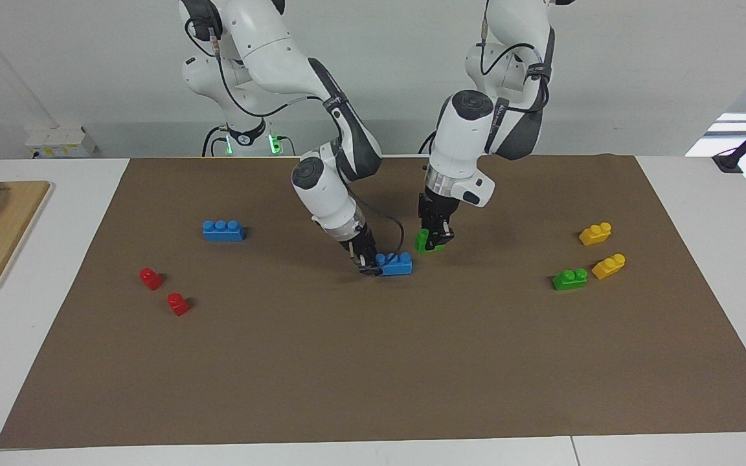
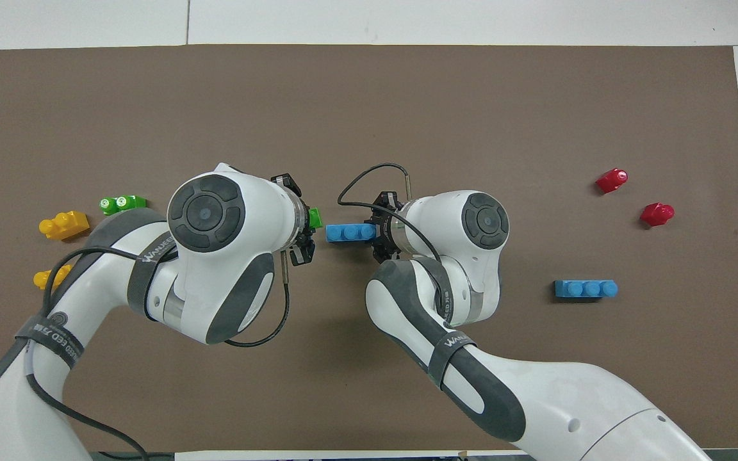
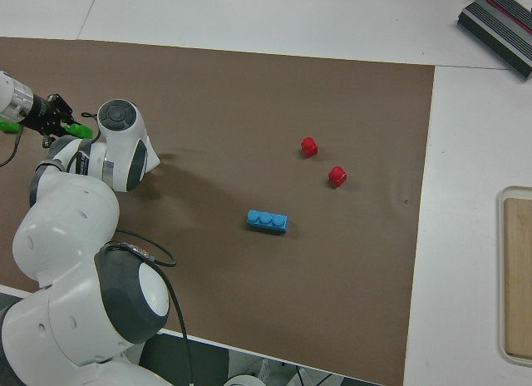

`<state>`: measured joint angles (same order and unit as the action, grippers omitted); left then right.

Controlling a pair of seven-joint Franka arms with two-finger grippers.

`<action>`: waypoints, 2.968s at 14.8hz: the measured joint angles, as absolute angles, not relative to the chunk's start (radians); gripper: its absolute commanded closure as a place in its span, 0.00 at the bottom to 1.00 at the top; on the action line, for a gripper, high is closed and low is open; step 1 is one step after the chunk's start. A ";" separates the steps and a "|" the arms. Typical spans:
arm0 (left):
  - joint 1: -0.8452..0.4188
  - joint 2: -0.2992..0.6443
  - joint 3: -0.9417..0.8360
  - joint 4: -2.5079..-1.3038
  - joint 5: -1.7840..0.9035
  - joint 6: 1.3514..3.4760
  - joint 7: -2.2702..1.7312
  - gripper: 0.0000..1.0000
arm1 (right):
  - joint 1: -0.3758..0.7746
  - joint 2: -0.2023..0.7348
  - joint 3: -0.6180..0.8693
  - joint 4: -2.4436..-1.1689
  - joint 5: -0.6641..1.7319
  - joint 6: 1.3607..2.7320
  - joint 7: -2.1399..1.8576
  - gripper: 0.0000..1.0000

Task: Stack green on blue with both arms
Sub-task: 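Carry the green brick with the left gripper toward the held blue brick, then press the green brick onto the blue brick and open the left gripper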

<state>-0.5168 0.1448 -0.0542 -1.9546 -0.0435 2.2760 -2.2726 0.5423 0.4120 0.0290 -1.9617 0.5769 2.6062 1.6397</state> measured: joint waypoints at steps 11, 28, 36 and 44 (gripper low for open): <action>-0.590 0.327 -0.052 -1.781 0.023 2.172 -2.313 1.00 | 0.542 0.412 0.029 -1.962 0.578 2.606 1.640 1.00; -0.606 0.334 -0.058 -1.800 -0.002 2.197 -2.340 1.00 | 0.540 0.412 0.029 -1.963 0.579 2.606 1.640 1.00; -0.608 0.325 -0.058 -1.825 -0.002 2.229 -2.337 1.00 | 0.540 0.412 0.029 -1.963 0.579 2.606 1.640 1.00; -0.608 0.322 -0.054 -1.866 -0.003 2.260 -2.239 0.00 | 0.540 0.412 0.029 -1.963 0.579 2.606 1.637 1.00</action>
